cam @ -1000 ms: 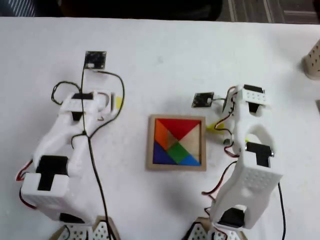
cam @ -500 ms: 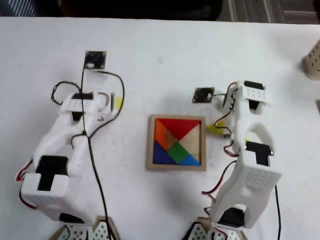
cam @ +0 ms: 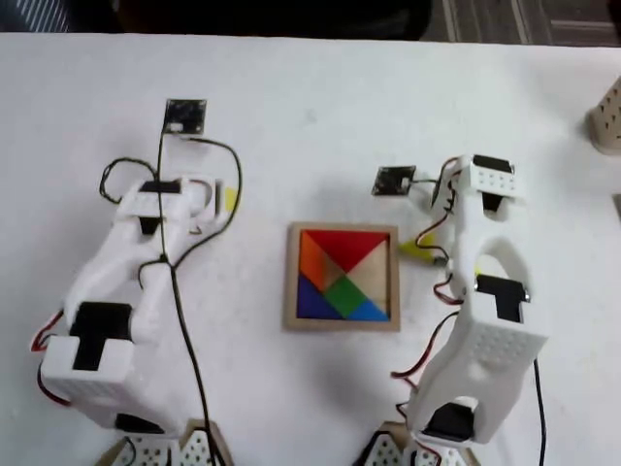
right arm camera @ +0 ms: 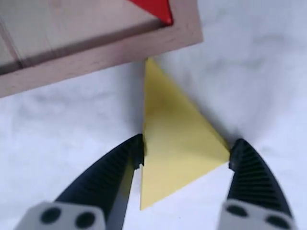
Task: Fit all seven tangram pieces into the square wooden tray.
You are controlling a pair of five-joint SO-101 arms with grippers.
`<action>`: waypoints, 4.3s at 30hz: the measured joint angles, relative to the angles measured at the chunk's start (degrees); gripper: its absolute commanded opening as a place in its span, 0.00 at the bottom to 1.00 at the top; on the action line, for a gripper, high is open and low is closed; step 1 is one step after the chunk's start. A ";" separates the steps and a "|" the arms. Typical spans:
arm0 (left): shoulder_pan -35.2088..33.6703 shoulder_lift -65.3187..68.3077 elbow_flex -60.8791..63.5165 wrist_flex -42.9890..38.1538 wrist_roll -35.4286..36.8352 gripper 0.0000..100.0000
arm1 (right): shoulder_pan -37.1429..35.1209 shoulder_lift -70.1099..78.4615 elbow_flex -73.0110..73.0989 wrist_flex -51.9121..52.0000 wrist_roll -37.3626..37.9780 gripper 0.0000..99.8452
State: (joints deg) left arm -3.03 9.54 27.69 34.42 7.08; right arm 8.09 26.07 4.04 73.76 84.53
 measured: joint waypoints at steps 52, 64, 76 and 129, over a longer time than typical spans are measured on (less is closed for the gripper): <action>0.00 0.00 0.00 0.00 0.00 0.29 | 0.88 0.26 -2.99 12.92 -12.22 0.34; 0.00 0.00 0.00 0.00 0.00 0.29 | 1.23 2.55 -3.78 11.43 -14.95 0.25; 0.00 0.00 0.00 0.00 0.00 0.29 | 1.23 3.43 -4.66 12.75 -14.95 0.25; 0.00 0.00 0.00 0.00 0.00 0.29 | 0.26 1.58 0.00 8.53 -18.29 0.28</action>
State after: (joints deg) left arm -3.03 9.54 27.69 34.42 7.08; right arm 8.35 27.65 4.04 82.29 66.24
